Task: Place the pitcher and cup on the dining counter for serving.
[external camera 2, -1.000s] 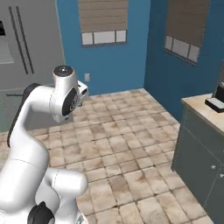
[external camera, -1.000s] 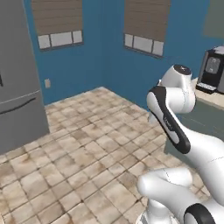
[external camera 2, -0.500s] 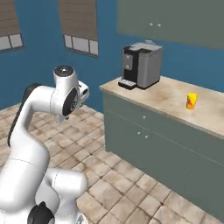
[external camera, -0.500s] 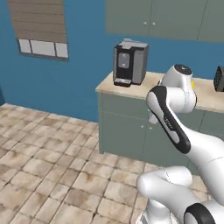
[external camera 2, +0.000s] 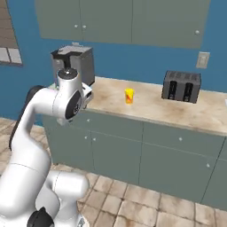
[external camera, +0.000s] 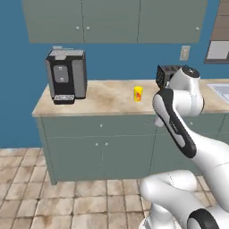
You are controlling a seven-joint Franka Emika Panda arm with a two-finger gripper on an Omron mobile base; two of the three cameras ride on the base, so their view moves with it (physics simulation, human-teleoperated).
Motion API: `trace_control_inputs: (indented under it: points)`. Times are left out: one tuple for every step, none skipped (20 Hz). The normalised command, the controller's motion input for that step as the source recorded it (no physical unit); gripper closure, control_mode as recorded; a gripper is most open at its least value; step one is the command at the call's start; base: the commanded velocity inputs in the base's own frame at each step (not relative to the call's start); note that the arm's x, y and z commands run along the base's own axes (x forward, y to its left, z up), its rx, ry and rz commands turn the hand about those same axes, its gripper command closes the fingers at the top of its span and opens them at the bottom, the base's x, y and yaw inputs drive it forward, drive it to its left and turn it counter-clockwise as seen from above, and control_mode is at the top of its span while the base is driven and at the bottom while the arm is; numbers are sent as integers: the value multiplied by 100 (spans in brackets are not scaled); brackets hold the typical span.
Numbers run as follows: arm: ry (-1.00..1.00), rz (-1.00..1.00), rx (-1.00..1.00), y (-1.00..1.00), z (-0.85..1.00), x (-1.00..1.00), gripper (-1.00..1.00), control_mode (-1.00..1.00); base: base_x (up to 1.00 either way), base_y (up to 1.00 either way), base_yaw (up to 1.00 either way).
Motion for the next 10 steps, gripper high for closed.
trace_control_inputs:
  points:
    - [0, 0, 0, 0, 0, 0, -100, 100, 100, 0, -49]
    - [0, 0, 0, 0, 0, 0, -100, 100, 100, 0, -48]
    - [0, 0, 0, 0, 0, 0, -100, 100, 100, 0, -49]
    - [0, 0, 0, 0, 0, 0, -100, 100, 94, 16, -52]
    - [0, 0, 0, 0, 0, 0, -100, 100, 91, 34, -54]
    - [0, 0, 0, 0, 0, 0, -100, 100, 94, 42, -55]
    - [0, 0, 0, 0, 0, 0, -100, 100, 86, 45, -51]
    - [0, 0, 0, 0, 0, 0, -100, 100, 81, 51, -44]
    - [0, 0, 0, 0, 0, 0, -100, 100, 78, 48, -39]
    - [0, 0, 0, 0, 0, 0, -100, 100, 72, 30, -33]
